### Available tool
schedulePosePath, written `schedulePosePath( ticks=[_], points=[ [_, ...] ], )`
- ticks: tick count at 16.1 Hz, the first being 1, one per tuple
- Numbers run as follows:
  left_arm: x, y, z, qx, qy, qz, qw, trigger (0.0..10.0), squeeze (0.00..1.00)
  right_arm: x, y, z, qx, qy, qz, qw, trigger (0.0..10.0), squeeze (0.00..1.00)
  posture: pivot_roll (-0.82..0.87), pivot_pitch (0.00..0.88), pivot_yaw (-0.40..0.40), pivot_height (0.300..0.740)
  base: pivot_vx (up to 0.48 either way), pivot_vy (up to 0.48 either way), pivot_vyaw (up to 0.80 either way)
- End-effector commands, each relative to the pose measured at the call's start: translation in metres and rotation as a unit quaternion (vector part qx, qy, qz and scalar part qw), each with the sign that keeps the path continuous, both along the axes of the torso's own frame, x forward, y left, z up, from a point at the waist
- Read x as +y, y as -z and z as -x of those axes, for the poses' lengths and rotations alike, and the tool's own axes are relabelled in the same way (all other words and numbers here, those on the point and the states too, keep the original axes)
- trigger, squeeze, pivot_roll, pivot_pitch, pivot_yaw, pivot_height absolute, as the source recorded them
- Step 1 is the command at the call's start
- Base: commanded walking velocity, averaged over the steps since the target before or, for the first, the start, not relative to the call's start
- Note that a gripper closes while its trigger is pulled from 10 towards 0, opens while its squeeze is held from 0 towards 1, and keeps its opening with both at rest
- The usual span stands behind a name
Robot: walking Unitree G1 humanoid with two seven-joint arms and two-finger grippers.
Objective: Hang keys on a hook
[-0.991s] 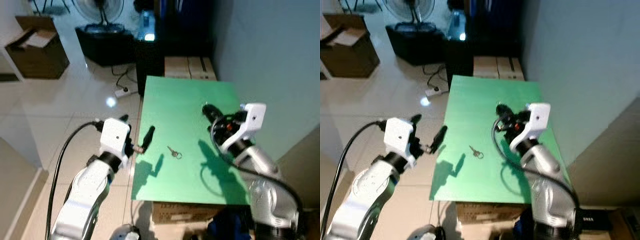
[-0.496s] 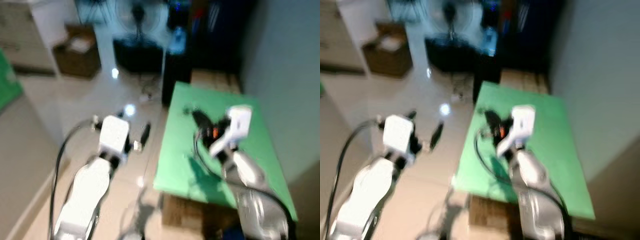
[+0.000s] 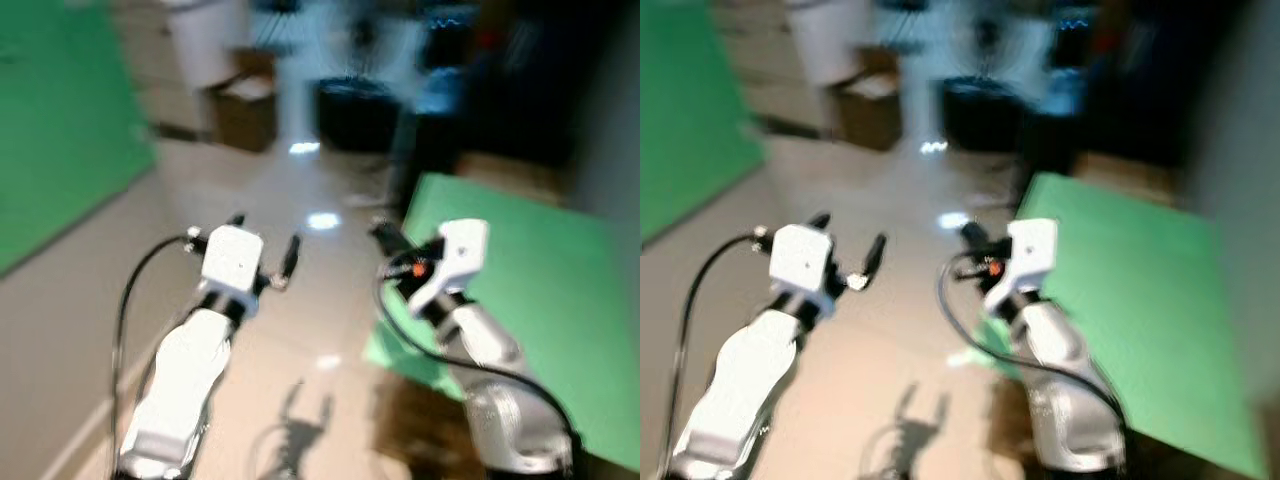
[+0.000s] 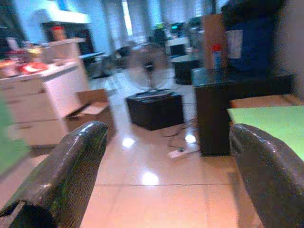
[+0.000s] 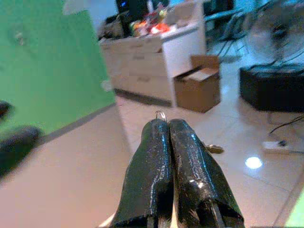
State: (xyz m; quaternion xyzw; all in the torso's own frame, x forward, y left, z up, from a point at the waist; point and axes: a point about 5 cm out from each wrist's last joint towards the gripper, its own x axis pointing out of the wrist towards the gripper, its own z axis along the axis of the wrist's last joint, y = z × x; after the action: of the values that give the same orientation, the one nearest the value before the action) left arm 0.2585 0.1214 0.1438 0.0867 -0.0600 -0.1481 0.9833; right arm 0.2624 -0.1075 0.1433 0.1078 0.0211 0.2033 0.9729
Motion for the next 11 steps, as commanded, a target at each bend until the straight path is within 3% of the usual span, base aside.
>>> schedulePosePath(
  ticks=[1, 5, 11],
  points=[
    [0.004, -0.001, -0.003, -0.004, -0.012, -0.015, 1.000, 10.0, 0.00, 0.004, -0.001, -0.003, -0.003, -0.002, 0.000, 1.000, 10.0, 0.00, 0.05, 0.000, 0.007, 0.740, 0.000, 0.000, 0.80],
    [0.009, -0.001, -0.010, -0.004, -0.034, -0.009, 0.999, 10.0, 0.00, 0.005, 0.002, -0.007, 0.000, -0.001, 0.004, 1.000, 10.0, 0.00, 0.05, 0.000, 0.007, 0.740, 0.000, -0.258, 0.80],
    [0.010, 0.002, -0.007, -0.005, -0.045, -0.009, 0.999, 10.0, 0.00, 0.006, 0.001, -0.013, -0.006, -0.016, 0.017, 1.000, 10.0, 0.00, 0.06, 0.000, -0.010, 0.740, 0.000, -0.374, 0.80]
  ],
)
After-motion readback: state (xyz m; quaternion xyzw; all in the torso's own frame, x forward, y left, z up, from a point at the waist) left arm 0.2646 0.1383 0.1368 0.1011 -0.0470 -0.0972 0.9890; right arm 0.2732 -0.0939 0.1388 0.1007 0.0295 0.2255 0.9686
